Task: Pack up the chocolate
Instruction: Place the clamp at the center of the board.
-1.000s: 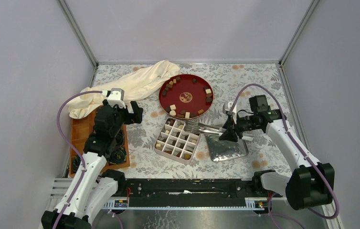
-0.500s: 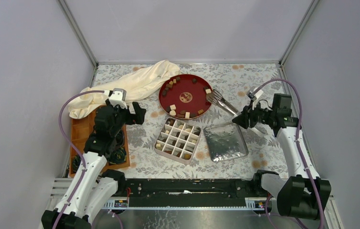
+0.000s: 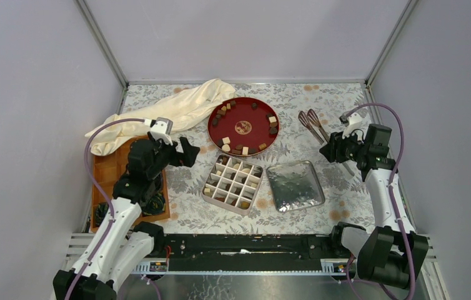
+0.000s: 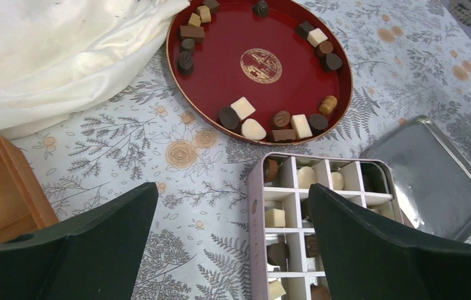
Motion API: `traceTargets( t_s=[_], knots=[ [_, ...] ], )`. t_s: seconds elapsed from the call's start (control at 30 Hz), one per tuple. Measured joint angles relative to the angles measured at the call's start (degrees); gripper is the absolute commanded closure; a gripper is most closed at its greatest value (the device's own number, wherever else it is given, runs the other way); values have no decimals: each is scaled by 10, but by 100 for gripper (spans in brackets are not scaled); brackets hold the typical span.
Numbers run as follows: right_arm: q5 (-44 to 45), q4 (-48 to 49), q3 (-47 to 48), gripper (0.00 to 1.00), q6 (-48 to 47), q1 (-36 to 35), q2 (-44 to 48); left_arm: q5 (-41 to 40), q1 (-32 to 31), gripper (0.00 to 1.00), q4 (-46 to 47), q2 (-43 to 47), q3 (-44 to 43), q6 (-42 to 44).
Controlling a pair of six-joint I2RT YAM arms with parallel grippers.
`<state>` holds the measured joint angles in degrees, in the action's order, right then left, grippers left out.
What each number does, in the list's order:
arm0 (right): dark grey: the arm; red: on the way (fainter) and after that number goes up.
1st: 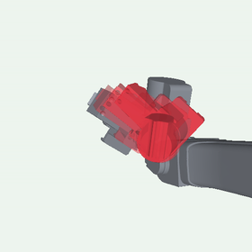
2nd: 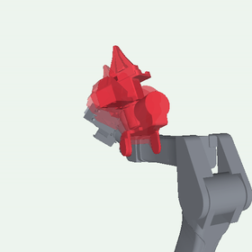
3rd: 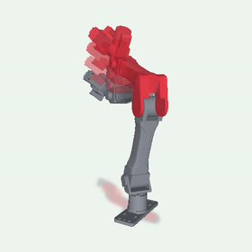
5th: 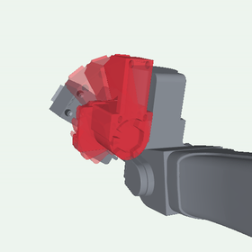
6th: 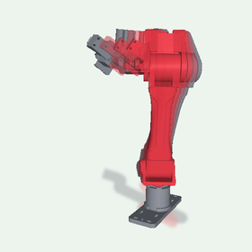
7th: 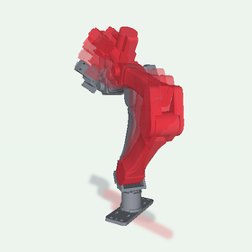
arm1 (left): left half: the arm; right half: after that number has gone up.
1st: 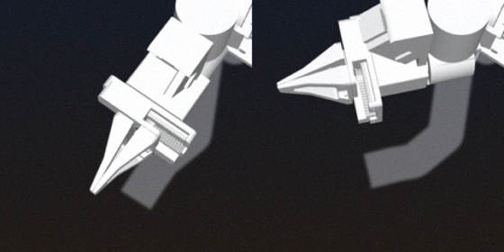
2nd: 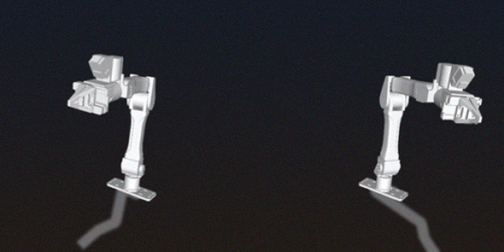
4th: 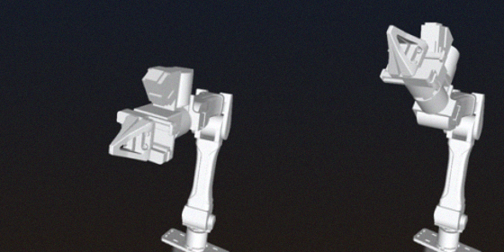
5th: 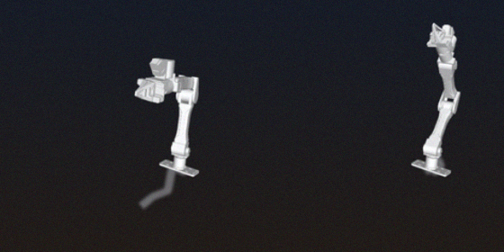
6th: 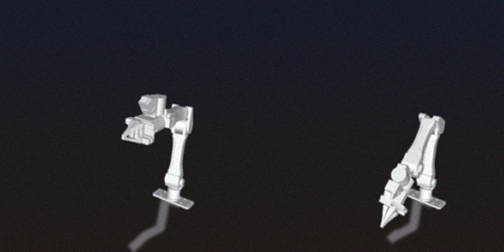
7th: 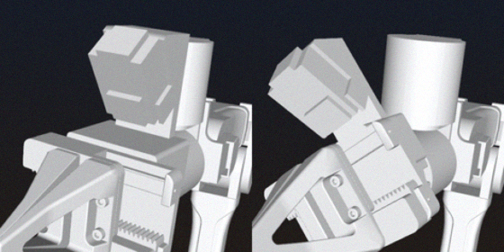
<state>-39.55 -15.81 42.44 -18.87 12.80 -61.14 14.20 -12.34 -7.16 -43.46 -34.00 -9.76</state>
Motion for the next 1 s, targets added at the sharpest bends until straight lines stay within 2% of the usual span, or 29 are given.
traceTargets(
  t_s=[0.17,0.73,1.0],
  knots=[
    [45,13,-3,50,18,10,0,3,-13,1,3,-1,1,-8],
    [116,39,-10,49,68,30,14,21,-42,1,7,-15,4,-13],
    [167,43,-9,49,66,31,-40,31,-70,1,4,-28,4,-20]
  ],
)
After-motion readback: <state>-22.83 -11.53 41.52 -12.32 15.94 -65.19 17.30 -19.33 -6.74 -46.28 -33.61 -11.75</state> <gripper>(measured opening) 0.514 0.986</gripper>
